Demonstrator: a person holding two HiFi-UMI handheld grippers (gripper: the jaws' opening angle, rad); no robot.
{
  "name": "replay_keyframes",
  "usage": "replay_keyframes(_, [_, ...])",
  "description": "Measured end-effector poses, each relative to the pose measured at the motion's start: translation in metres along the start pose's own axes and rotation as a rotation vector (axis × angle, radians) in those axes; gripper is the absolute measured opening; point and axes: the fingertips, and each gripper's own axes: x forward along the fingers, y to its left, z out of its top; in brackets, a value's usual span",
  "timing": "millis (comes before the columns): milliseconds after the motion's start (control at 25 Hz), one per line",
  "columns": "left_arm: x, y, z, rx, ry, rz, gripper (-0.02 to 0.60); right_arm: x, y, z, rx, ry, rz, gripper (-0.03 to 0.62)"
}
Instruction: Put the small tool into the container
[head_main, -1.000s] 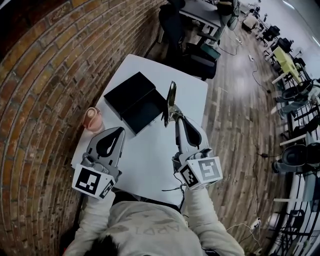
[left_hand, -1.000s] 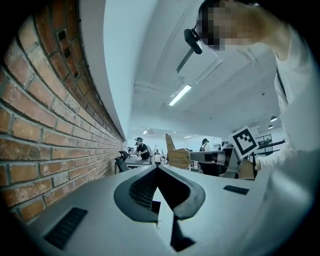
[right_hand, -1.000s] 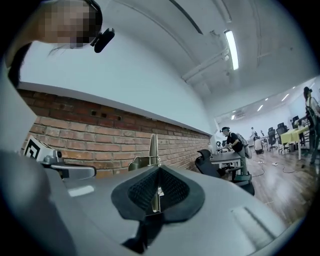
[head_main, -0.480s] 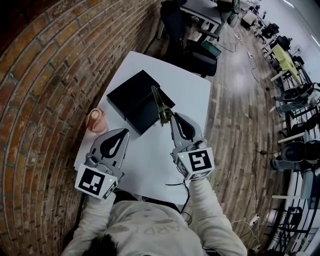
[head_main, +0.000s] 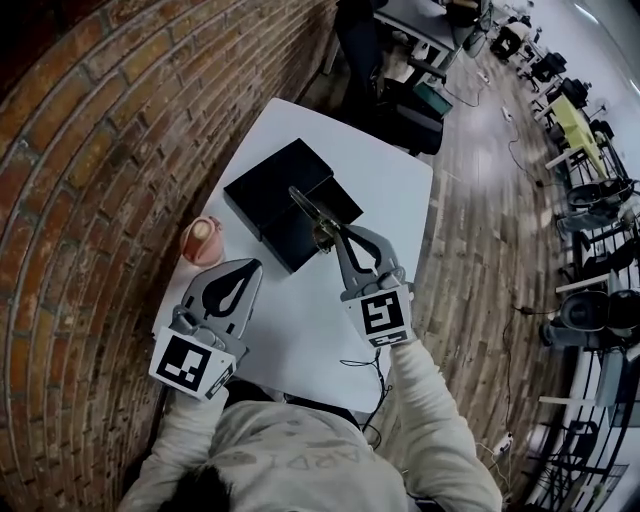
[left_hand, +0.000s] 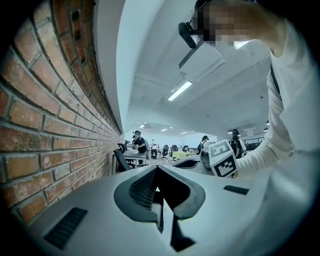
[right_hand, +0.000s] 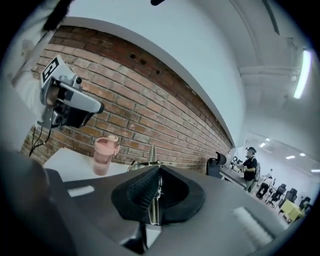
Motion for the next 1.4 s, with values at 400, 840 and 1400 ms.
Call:
replay_keyframes(400, [0.006, 0.013, -0.006, -0.017, 0.012, 0.006, 0.003, 0.029, 0.018, -0.049, -0.322, 0.127, 0.135, 0.012])
replay_keyframes(840, [0.015, 0.025, -0.014, -0.044, 0.021, 0.029, 0.003, 0.049, 0.036, -0.094, -0.646, 0.208, 0.306, 0.014])
replay_keyframes(1400, [0.022, 0.035, -0.025, -0.071, 0.037, 0.054, 0.003, 0.087, 0.044, -0.128, -0.822, 0.251, 0.395, 0.014])
